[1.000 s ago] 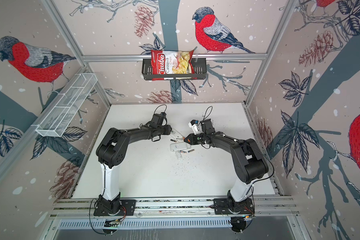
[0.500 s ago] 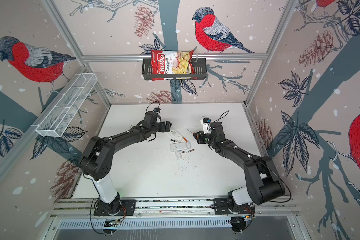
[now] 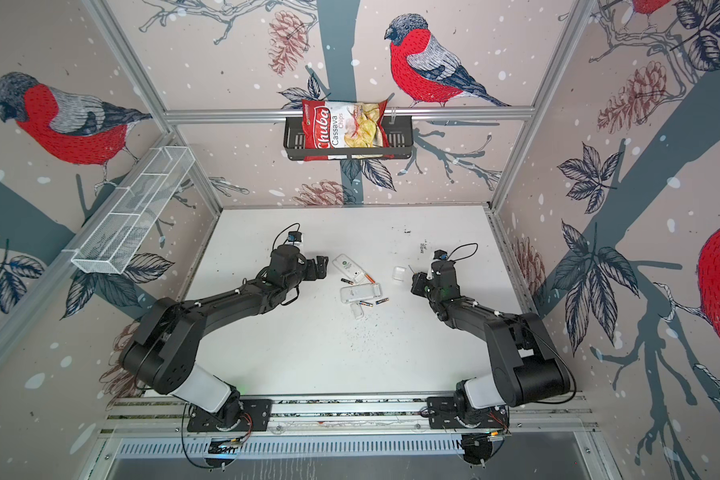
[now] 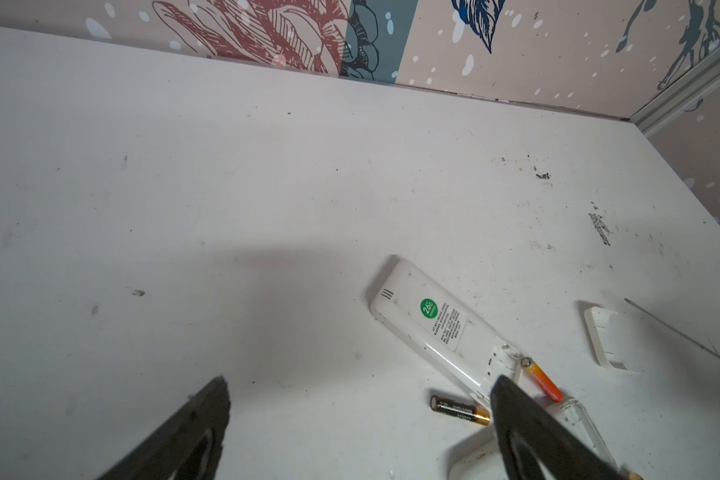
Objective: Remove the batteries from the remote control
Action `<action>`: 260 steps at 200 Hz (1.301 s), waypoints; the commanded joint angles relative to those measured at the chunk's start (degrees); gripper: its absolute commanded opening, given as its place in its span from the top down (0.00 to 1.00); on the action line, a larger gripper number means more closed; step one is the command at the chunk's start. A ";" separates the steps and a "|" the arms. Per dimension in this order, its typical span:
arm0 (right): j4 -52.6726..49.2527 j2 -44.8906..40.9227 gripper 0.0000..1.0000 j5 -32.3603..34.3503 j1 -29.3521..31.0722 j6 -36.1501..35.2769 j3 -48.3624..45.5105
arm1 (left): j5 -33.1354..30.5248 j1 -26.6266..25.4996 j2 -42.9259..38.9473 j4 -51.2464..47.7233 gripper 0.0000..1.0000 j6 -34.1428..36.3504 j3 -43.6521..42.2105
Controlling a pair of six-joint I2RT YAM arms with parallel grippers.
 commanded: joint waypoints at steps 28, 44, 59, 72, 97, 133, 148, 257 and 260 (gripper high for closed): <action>3.12 6.23 0.96 2.36 0.89 0.82 1.03 | -5.74 0.10 -1.79 4.39 0.03 -2.45 -2.58; 2.85 6.85 0.96 2.44 1.47 0.63 1.38 | -6.00 0.09 -2.01 4.49 0.03 -2.53 -3.00; 3.86 5.24 1.00 2.44 1.97 0.26 0.57 | -6.05 0.11 -2.11 4.66 0.03 -2.71 -3.35; 4.15 2.88 1.00 1.15 2.07 -0.05 -0.06 | -5.97 0.09 -2.11 4.66 0.03 -2.74 -3.41; 0.88 -3.99 1.00 -0.27 3.64 -2.33 0.14 | -6.19 0.11 -1.67 4.42 0.03 -2.75 -3.27; -6.03 -8.22 1.00 -7.83 7.12 -5.81 2.51 | -6.06 0.09 -1.05 4.76 0.03 -2.81 -2.97; -9.31 -6.43 1.00 -11.44 8.89 -7.15 4.75 | -6.04 0.09 -1.03 4.75 0.03 -2.79 -2.74; -12.84 1.33 1.00 -13.51 15.97 -10.04 8.78 | -6.04 0.10 -0.17 4.74 0.03 -2.80 -2.95; -12.83 1.33 1.00 -13.06 15.90 -10.07 8.70 | -6.05 0.09 -0.17 4.79 0.03 -2.79 -2.89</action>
